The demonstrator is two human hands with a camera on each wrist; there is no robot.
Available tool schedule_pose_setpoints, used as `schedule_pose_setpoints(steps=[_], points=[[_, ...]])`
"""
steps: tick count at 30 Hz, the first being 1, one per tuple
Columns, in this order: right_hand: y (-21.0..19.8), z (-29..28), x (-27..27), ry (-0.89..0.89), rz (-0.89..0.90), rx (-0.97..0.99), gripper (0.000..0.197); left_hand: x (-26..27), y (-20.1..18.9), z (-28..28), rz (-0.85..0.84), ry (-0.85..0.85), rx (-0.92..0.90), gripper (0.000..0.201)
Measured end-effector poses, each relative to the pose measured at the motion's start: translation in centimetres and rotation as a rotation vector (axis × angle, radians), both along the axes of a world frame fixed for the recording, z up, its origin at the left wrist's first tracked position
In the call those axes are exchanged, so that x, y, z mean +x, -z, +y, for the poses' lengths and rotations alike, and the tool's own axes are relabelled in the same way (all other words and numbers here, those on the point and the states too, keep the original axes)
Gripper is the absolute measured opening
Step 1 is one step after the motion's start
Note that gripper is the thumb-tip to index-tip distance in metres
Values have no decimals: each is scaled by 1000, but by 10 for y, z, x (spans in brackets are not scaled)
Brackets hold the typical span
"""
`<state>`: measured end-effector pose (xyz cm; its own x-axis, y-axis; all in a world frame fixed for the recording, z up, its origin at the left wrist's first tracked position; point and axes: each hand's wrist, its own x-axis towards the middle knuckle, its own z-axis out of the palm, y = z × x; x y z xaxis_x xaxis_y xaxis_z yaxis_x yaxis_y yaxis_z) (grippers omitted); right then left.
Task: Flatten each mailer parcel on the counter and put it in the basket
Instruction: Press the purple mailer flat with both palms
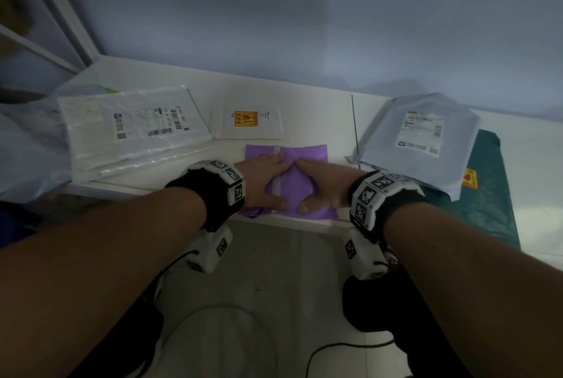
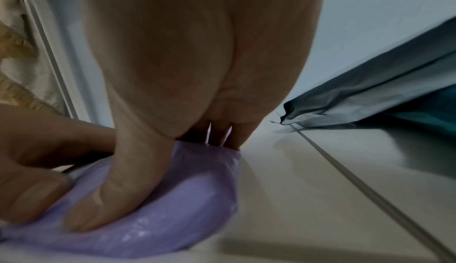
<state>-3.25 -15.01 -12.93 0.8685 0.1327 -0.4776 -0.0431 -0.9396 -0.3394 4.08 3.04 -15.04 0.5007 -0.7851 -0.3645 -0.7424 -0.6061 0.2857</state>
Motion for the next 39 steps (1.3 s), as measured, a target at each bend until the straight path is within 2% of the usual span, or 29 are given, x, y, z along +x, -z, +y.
schedule_pose_setpoints(steps=[5, 10, 14, 19, 22, 24, 27, 29, 32, 36, 39], points=[[-1, -1, -3, -12, 7, -27, 109, 6, 3, 0, -23, 30, 49, 112], [3, 2, 1, -27, -104, -102, 101, 14, -2, 5, -98, 40, 85, 119], [9, -5, -9, -23, -105, -128, 117, 18, 6, 9, -140, 46, 103, 136], [7, -9, -12, -7, -24, -161, 121, 19, 9, 9, -142, 32, 145, 137], [8, -8, -9, 15, -40, -153, 123, 19, 5, 8, -130, 5, 160, 135], [9, -7, -6, 69, -101, -73, 122, 18, -3, 9, -83, -52, 112, 134], [2, -14, -3, 305, -223, 48, 94, 24, -20, 14, -20, -200, -43, 116], [-5, -22, -4, 527, -225, 57, 70, 29, -32, 22, -57, -330, -45, 88], [-12, -29, -8, 714, -130, 120, 32, 30, -41, 30, -64, -527, -26, 41], [-5, -24, -9, 900, 23, 337, 29, 21, -41, 29, 198, -671, -12, 32], [-2, -17, -8, 943, 55, 361, 27, 15, -41, 26, 283, -705, -31, 32]])
